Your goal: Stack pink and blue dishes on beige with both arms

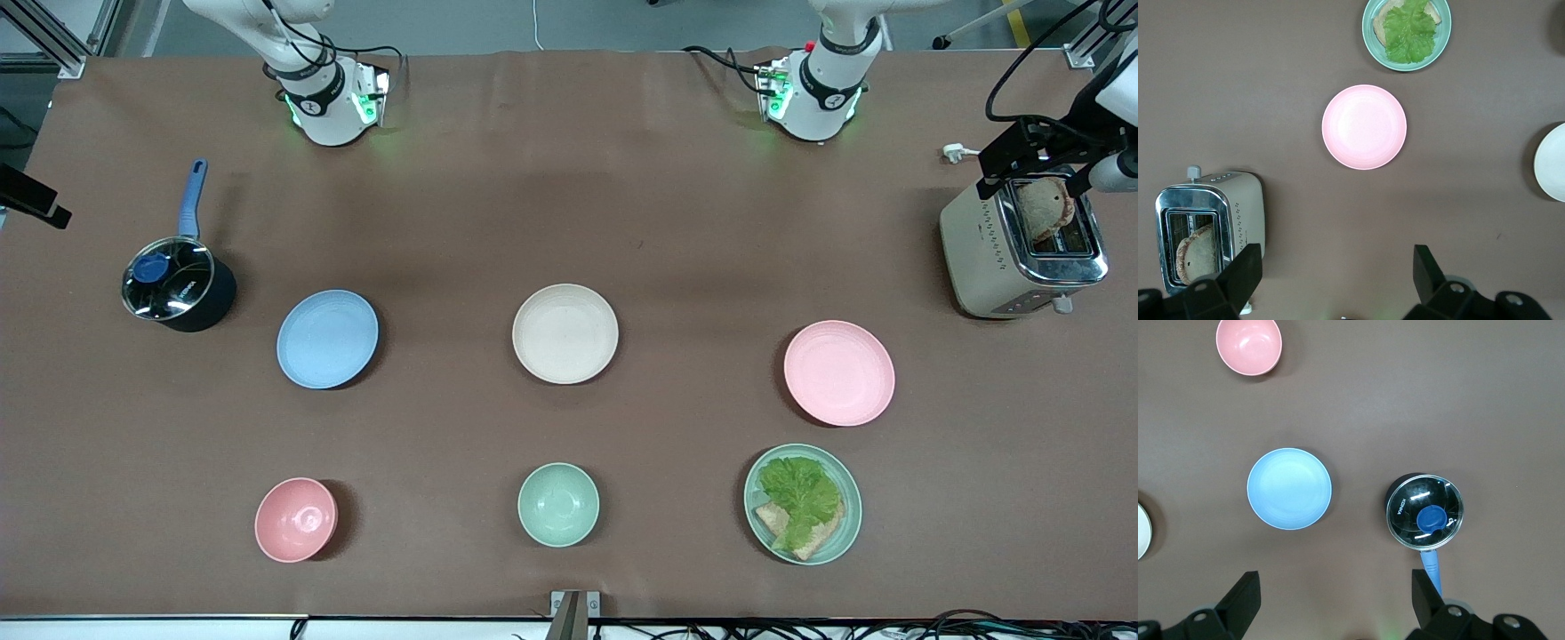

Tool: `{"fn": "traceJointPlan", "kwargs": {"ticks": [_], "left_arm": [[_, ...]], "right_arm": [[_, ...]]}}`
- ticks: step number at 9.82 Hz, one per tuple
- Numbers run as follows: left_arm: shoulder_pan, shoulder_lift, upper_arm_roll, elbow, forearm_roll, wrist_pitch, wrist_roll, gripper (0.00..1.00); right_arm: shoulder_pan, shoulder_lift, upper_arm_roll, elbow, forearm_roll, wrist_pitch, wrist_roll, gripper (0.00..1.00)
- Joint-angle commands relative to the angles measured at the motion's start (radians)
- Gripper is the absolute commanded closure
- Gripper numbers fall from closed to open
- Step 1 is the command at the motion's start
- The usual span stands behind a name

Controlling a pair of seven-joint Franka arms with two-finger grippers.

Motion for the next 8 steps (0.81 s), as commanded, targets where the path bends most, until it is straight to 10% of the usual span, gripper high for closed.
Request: {"fn": "traceJointPlan", "kwargs": {"ticks": [1,5,8], "left_arm": [[0.0,0.026,0.002,-0.001,-0.007,-0.02,-0.005,0.0],[-0.002,0.115,0.002,0.036,0.002,-0.027,-0.011,0.0],[0.07,0.145,0.0,-0.193,0.01,0.272,-0.022,0.0]], "right_arm": [[-0.001,-0.016,-0.007,-0.008,0.012,-0.007,0.013,0.0],[-0.001,-0.015,-0.009,-0.008,0.012,-0.007,0.013,0.0],[0.005,0.02,-0.007,-0.001,0.008,-0.004,-0.078,0.0]]}}
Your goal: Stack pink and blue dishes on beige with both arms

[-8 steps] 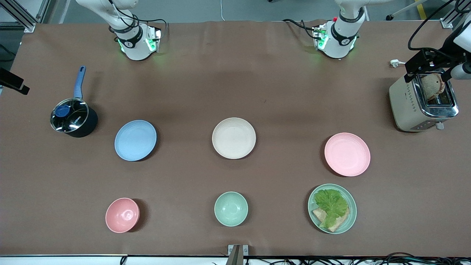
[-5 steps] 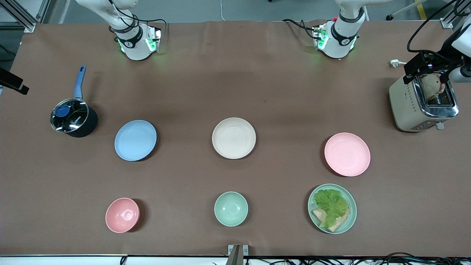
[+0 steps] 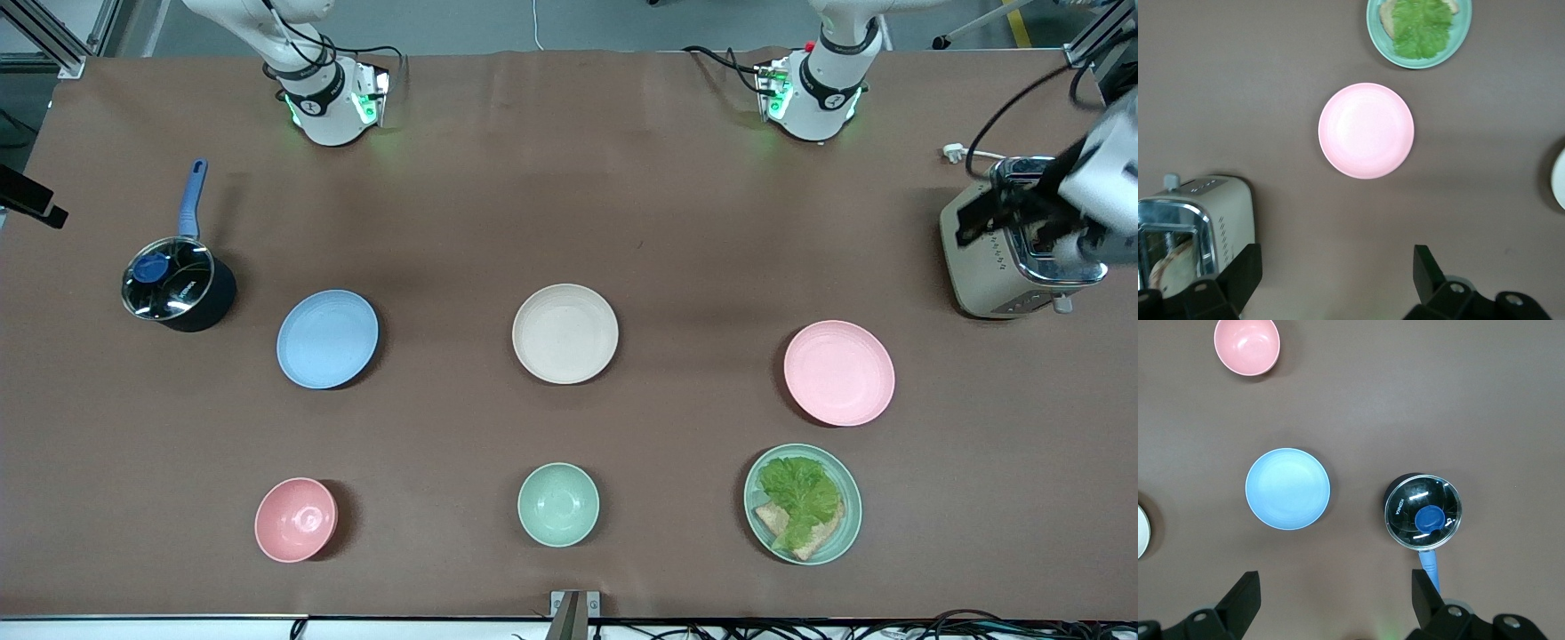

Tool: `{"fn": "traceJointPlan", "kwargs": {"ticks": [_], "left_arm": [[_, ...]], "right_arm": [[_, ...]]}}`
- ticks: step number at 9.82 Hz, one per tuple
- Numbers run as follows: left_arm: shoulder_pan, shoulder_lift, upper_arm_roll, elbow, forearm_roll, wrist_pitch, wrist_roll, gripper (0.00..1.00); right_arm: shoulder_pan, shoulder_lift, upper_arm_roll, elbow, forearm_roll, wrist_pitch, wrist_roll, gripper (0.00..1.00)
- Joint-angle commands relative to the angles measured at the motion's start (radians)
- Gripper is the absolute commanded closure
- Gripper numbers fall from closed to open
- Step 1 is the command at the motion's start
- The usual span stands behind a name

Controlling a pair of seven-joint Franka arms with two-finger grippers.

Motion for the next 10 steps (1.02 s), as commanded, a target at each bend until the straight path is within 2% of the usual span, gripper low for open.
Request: {"fn": "traceJointPlan", "kwargs": {"ticks": [1,2,3,5,6,8,10], "left_arm": [[0.044,0.045,0.0,-0.196,0.006,0.223,-0.002,0.0],[0.044,0.092,-0.002,-0.221,0.008,0.295,-0.002,0.0],[0.047,0.164,-0.005,-0.232,0.011,0.361,-0.001,0.0],[0.053,0.292,-0.005,-0.235,0.013,0.429,0.021,0.0],[0.073,0.342,-0.006,-0.231,0.014,0.463,0.022,0.0],[0.078,0.41,-0.006,-0.222,0.014,0.498,0.047,0.0],[0.082,0.412,-0.003,-0.22,0.014,0.497,0.047,0.01]], "right_arm": [[0.009,0.053,-0.001,-0.009,0.023,0.014,-0.087,0.0],[0.005,0.106,0.001,-0.041,0.052,0.056,-0.09,0.0],[0.005,0.113,-0.002,-0.13,0.117,0.158,-0.092,0.0],[0.014,0.116,-0.001,-0.318,0.132,0.353,-0.134,0.0],[0.009,0.134,-0.001,-0.399,0.17,0.456,-0.203,0.0],[-0.002,0.198,-0.002,-0.508,0.257,0.642,-0.358,0.0],[0.0,0.277,-0.001,-0.582,0.325,0.826,-0.491,0.0]]}}
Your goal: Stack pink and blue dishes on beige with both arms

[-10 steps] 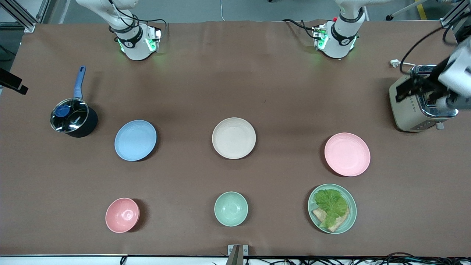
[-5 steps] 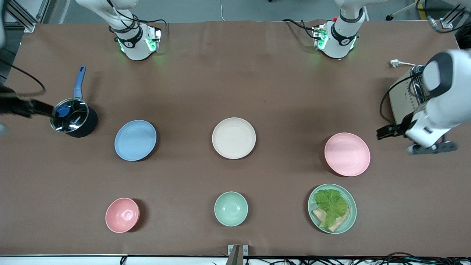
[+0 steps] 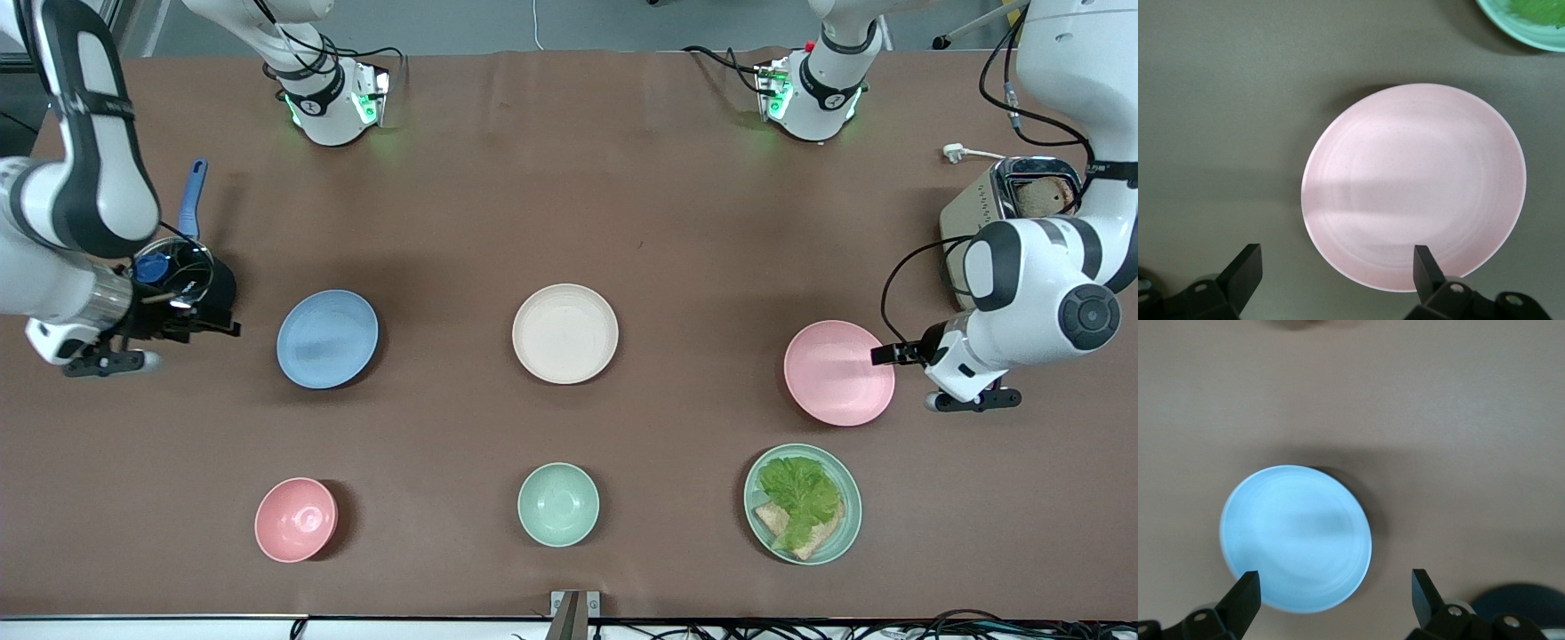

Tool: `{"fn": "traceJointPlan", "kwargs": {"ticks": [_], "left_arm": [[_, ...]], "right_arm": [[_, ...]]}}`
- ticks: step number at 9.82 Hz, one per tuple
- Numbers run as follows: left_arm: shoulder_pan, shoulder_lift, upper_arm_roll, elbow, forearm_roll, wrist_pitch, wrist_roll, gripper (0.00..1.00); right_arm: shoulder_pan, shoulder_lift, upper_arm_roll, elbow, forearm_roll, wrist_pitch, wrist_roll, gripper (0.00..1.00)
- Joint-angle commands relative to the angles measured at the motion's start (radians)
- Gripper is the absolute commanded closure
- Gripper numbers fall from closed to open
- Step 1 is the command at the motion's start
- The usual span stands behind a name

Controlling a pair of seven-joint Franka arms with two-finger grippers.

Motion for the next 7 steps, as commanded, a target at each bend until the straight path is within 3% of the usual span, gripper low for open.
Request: {"fn": "traceJointPlan", "kwargs": {"ticks": [1,3,5,7], "left_arm": [[0.03,0.024,-0.002,0.007,0.014,0.006,0.007,0.01],[0.063,0.073,-0.004,0.007,0.015,0.004,0.033,0.05],[0.06,0.107,-0.004,0.019,0.014,0.006,0.041,0.16],[0.066,0.13,-0.005,0.019,0.015,0.01,0.062,0.33]], "right_arm": [[-0.007,0.072,0.002,-0.053,0.113,0.123,-0.186,0.0],[-0.022,0.152,0.0,-0.053,0.254,0.184,-0.422,0.0],[-0.025,0.208,0.0,-0.053,0.393,0.217,-0.55,0.0],[-0.025,0.221,0.0,-0.058,0.406,0.217,-0.564,0.07]]}}
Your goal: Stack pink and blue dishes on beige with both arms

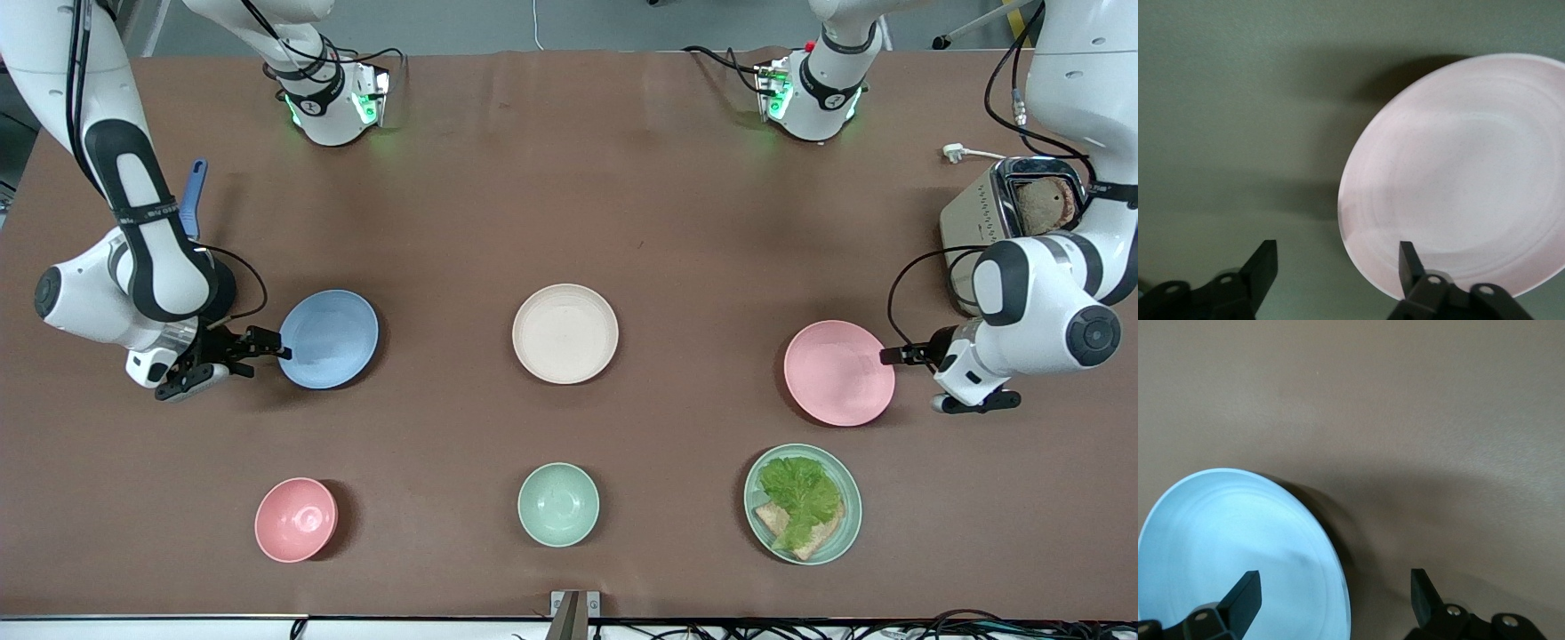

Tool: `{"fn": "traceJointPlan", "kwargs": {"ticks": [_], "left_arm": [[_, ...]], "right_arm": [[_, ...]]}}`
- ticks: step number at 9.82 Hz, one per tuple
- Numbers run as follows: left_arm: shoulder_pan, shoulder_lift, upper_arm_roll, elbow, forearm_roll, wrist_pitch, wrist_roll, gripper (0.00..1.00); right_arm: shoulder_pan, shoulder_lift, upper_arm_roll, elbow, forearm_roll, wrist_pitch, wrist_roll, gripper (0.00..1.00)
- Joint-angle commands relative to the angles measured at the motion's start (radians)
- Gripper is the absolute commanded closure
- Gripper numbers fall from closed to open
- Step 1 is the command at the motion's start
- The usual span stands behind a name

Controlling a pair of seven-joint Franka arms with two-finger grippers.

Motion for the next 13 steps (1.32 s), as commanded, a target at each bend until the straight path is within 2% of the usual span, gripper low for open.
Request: {"fn": "traceJointPlan", "kwargs": {"ticks": [1,3,4,5,6,7,9,10,12,13], "left_arm": [[0.006,0.05,-0.003,0.013,0.014,0.018,0.046,0.4],[0.016,0.062,-0.005,0.013,0.009,0.053,0.05,0.45],[0.018,0.072,-0.006,0.013,0.003,0.056,0.051,0.51],[0.018,0.073,-0.006,0.007,0.0,0.077,0.053,0.59],[0.018,0.082,-0.009,0.004,-0.002,0.1,0.054,0.6],[0.019,0.085,-0.011,0.006,-0.003,0.111,0.054,0.63],[0.016,0.095,-0.012,0.012,-0.041,0.119,0.053,0.91],[0.004,0.099,-0.012,0.012,-0.057,0.136,0.053,1.0],[-0.005,0.098,-0.014,0.048,-0.057,0.128,0.038,1.0],[0.009,0.075,-0.026,0.052,-0.057,0.119,0.042,1.0]], "right_arm": [[-0.007,0.004,0.008,-0.015,0.046,0.003,-0.034,0.1],[-0.007,0.012,0.008,-0.024,0.051,0.002,-0.034,0.14],[-0.009,0.015,0.01,-0.03,0.052,0.002,-0.034,0.18],[-0.007,0.016,0.008,-0.032,0.066,-0.004,-0.032,0.25],[-0.007,0.021,0.008,-0.032,0.072,-0.006,-0.032,0.34],[-0.006,0.023,0.008,-0.03,0.072,-0.012,-0.029,0.51],[-0.013,0.024,0.008,-0.022,0.081,-0.055,-0.02,1.0],[-0.013,0.023,0.005,-0.015,0.095,-0.073,-0.02,1.0],[-0.01,0.021,0.004,0.002,0.095,-0.079,0.02,1.0],[-0.007,0.013,-0.015,0.013,0.095,-0.131,0.043,1.0]]}}
